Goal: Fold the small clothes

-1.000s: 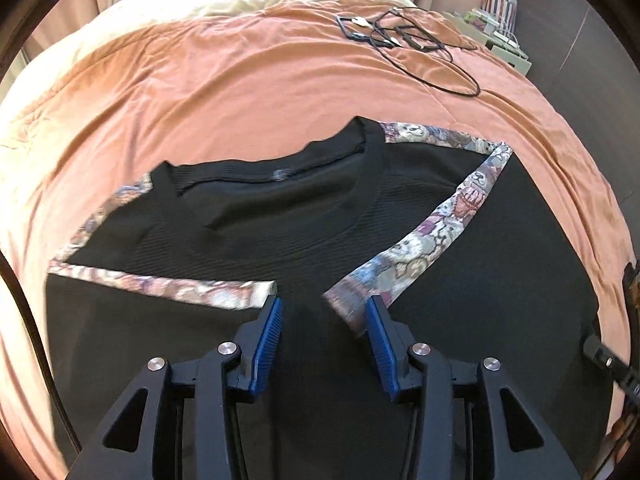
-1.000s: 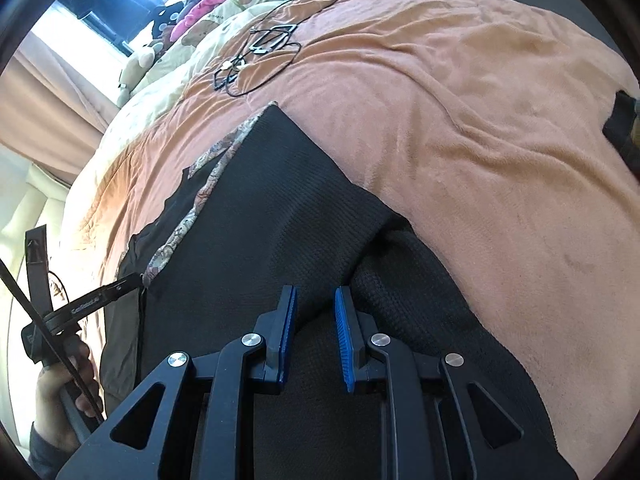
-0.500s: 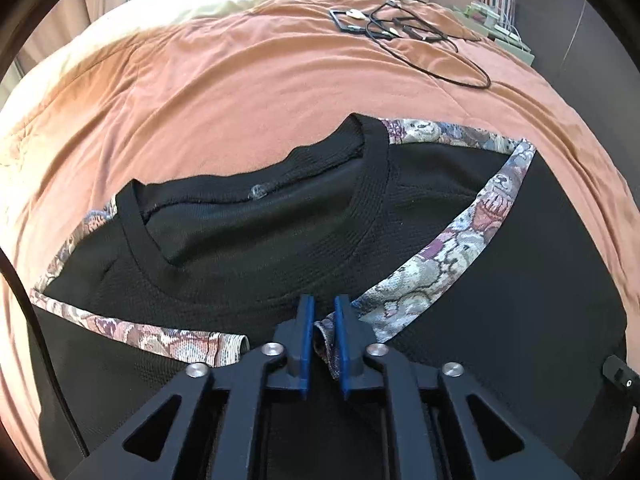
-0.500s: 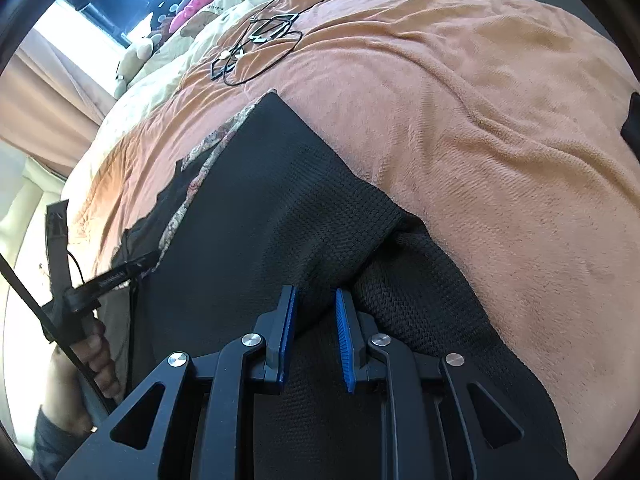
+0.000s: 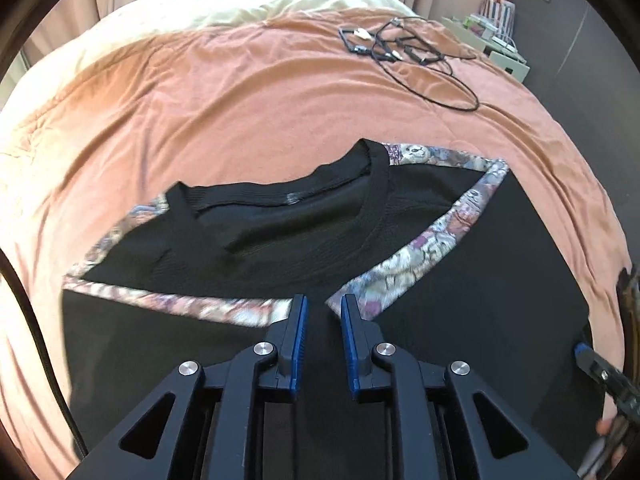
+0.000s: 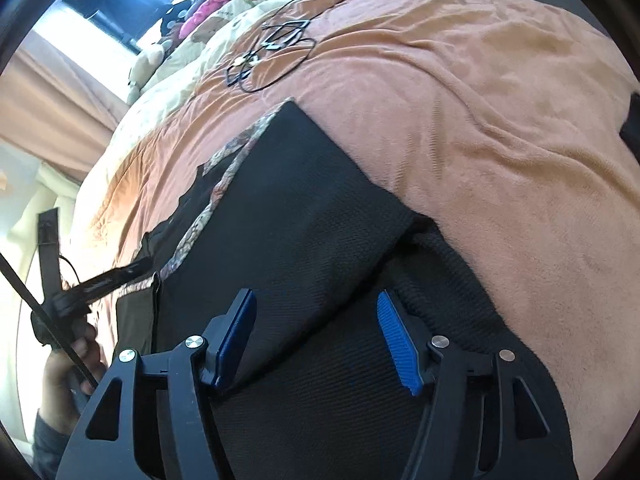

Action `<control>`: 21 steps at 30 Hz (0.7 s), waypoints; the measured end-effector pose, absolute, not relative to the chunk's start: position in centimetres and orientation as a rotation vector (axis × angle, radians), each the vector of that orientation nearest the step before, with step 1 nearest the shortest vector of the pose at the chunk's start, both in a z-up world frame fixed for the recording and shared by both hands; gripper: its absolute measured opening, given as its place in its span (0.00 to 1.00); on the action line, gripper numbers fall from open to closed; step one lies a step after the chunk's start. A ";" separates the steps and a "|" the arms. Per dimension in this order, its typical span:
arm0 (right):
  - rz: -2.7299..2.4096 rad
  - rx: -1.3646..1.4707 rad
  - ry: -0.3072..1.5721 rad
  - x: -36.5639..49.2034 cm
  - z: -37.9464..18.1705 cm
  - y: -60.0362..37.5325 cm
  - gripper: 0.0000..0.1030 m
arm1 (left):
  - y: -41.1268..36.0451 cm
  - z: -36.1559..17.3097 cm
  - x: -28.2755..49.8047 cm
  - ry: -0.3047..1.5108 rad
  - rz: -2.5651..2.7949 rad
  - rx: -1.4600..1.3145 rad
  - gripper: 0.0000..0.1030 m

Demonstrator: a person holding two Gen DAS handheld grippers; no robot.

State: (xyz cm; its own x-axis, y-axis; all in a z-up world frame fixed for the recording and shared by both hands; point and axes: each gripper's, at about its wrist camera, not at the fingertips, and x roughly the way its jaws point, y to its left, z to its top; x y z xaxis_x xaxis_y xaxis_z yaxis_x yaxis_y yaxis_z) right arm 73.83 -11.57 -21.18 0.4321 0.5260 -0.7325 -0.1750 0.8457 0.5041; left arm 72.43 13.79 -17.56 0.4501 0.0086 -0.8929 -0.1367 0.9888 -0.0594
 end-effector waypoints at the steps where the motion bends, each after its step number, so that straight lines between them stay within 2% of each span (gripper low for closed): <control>1: 0.452 0.381 1.041 73.8 -21.2 -11.5 0.60 | 13.9 -17.1 71.9 1.103 0.092 -0.118 0.25; 3: 0.452 0.373 1.048 73.5 -21.2 -11.4 0.68 | 14.1 -16.3 70.7 1.091 0.096 -0.103 0.46; 5: 0.461 0.357 1.039 73.4 -20.6 -11.1 0.75 | 14.3 -15.4 69.4 1.073 0.104 -0.097 0.57; 11: 0.398 0.223 0.942 71.4 -18.2 -10.5 0.79 | 15.2 -13.7 65.9 1.065 0.102 -0.119 0.59; 13: 0.407 0.179 0.901 70.3 -16.9 -10.0 0.79 | 15.7 -13.1 64.4 1.062 0.103 -0.145 0.65; 15: 0.408 0.145 0.847 69.0 -15.4 -9.8 0.79 | 16.3 -12.2 62.3 1.047 0.112 -0.160 0.78; 17: 0.385 0.105 0.809 67.7 -14.6 -9.7 0.79 | 16.8 -11.1 60.3 1.026 0.121 -0.169 0.82; 21: 0.391 0.018 0.759 64.3 -13.1 -8.9 0.79 | 17.8 -8.9 56.3 0.999 0.111 -0.188 0.82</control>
State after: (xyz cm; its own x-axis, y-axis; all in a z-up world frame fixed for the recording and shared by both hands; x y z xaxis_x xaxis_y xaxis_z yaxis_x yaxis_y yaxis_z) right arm 64.35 -8.94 -13.09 0.6573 0.3516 -0.6666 -0.3387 0.9280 0.1556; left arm 56.31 17.82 -8.89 0.5375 0.0063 -0.8433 -0.1782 0.9782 -0.1063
